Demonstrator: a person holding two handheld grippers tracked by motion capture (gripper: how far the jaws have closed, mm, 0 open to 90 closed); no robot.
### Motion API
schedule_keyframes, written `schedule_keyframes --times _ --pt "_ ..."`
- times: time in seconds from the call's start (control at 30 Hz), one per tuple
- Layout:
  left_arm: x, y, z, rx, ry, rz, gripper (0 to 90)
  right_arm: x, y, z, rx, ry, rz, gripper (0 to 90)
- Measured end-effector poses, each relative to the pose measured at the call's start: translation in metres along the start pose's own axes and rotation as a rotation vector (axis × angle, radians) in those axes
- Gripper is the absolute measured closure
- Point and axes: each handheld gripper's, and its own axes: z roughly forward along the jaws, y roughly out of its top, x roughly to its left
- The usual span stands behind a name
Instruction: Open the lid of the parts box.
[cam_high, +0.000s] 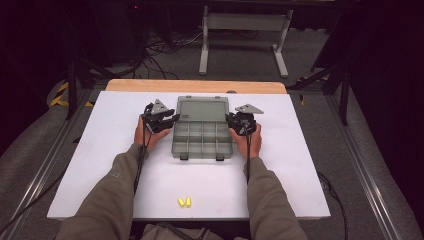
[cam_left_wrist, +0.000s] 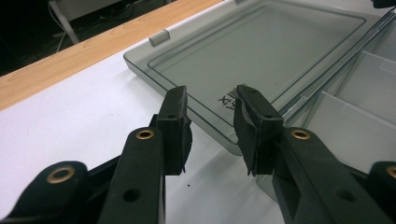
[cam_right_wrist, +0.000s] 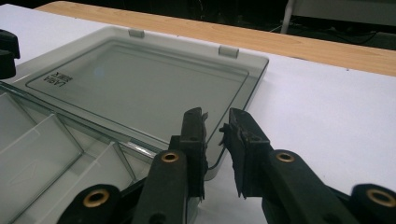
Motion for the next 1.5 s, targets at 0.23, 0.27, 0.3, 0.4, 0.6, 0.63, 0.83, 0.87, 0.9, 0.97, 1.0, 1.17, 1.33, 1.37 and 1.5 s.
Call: schedule_keyframes --times 0.23,0.27,0.3,0.4,0.6,0.63,0.83,0.87,0.9,0.97,1.0,1.17,1.33,1.37,1.5 --pt "0.0 0.002 -0.002 0.005 0.016 0.013 63.1 0.001 0.001 -0.001 0.007 -0.007 -0.017 76.5" --pt "0.0 0.003 -0.004 0.014 0.017 0.024 62.4 0.001 0.002 -0.001 0.012 -0.009 -0.032 75.9" --pt "0.0 0.003 -0.005 0.016 0.015 0.023 62.4 0.001 0.002 -0.002 0.014 -0.008 -0.037 75.9" --pt "0.003 0.005 -0.011 0.001 0.015 0.023 62.2 0.001 0.003 -0.005 0.012 -0.008 -0.05 76.2" --pt "0.004 0.011 -0.024 -0.007 0.013 0.055 62.2 0.001 0.007 -0.013 -0.003 0.013 -0.073 75.7" --pt "0.004 0.012 -0.027 -0.008 0.012 0.066 62.2 0.001 0.007 -0.014 -0.005 0.02 -0.077 75.9" --pt "0.004 0.014 -0.04 -0.01 -0.002 0.096 61.0 0.005 0.009 -0.025 -0.025 0.047 -0.123 75.3" --pt "0.005 0.014 -0.042 -0.013 -0.002 0.097 60.8 0.006 0.009 -0.027 -0.028 0.049 -0.13 75.0" --pt "0.005 0.015 -0.046 -0.019 0.0 0.103 60.5 0.006 0.01 -0.029 -0.032 0.053 -0.137 74.8" --pt "0.005 0.016 -0.051 -0.025 -0.009 0.114 59.4 0.006 0.011 -0.034 -0.042 0.066 -0.145 74.5" --pt "0.004 0.017 -0.055 -0.032 -0.012 0.123 58.9 0.007 0.011 -0.036 -0.044 0.068 -0.152 74.1" --pt "0.0 0.02 -0.069 -0.041 -0.033 0.165 57.7 0.009 0.012 -0.047 -0.061 0.09 -0.191 71.3" --pt "-0.007 0.019 -0.084 -0.062 -0.047 0.193 56.3 0.011 0.011 -0.06 -0.079 0.119 -0.205 69.9" --pt "-0.008 0.018 -0.087 -0.065 -0.05 0.199 56.0 0.012 0.011 -0.062 -0.079 0.126 -0.206 69.7" --pt "-0.014 0.016 -0.095 -0.076 -0.058 0.218 55.1 0.015 0.009 -0.07 -0.094 0.145 -0.213 68.2"
